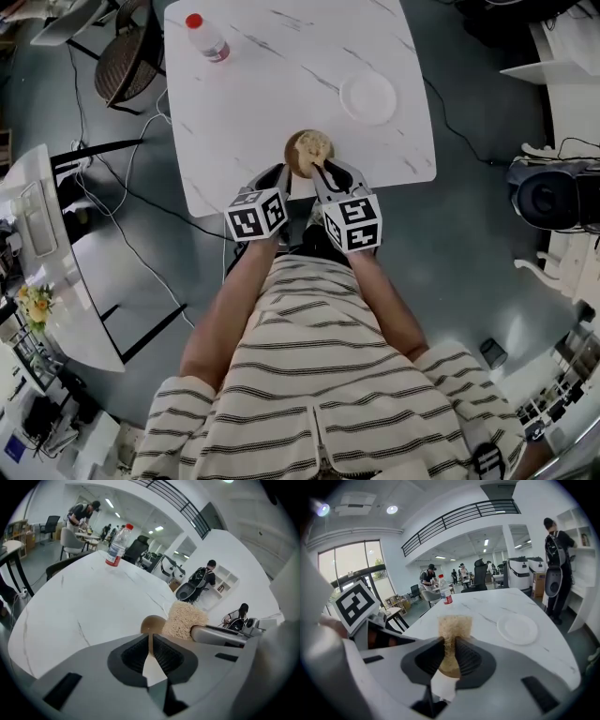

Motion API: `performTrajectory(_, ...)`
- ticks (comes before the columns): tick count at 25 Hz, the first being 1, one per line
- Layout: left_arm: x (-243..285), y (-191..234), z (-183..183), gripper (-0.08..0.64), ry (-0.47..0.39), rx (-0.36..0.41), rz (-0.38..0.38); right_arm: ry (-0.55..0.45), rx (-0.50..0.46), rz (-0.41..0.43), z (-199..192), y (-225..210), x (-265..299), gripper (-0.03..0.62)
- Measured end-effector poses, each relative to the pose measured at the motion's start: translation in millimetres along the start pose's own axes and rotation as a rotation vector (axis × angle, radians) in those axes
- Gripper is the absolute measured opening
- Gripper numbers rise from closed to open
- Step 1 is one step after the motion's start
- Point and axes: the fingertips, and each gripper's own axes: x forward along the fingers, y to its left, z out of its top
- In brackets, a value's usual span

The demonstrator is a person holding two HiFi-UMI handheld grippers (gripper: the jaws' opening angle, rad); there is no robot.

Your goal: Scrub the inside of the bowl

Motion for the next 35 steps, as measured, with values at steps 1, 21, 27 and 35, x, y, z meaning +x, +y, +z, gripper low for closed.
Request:
performTrajectory(1,0.9,-0.5,-1.2,0.014,0.004,-0.009,-0.008,0.001,-0.001,0.0,-0.2,0.1,0.2,0.072)
performTrajectory(21,19.1,9.0,-32.9,0.044,0.088,-0.392,-0.092,0.021,0.003,-0.015,-9.5,-3.8,2.1,0.072)
performTrajectory(27,23.0,10.4,-36.3,0.044,0.091,-0.463,-0.116,0.033,0.003,-0.02,-14.1,-5.9,3.0,0.072)
performTrajectory(35,25.3,10.1,-41.1,0.044,0.094,-0.558,-0.135,0.046,0.002,-0.023,-20.7,-6.8,2.9,0.072)
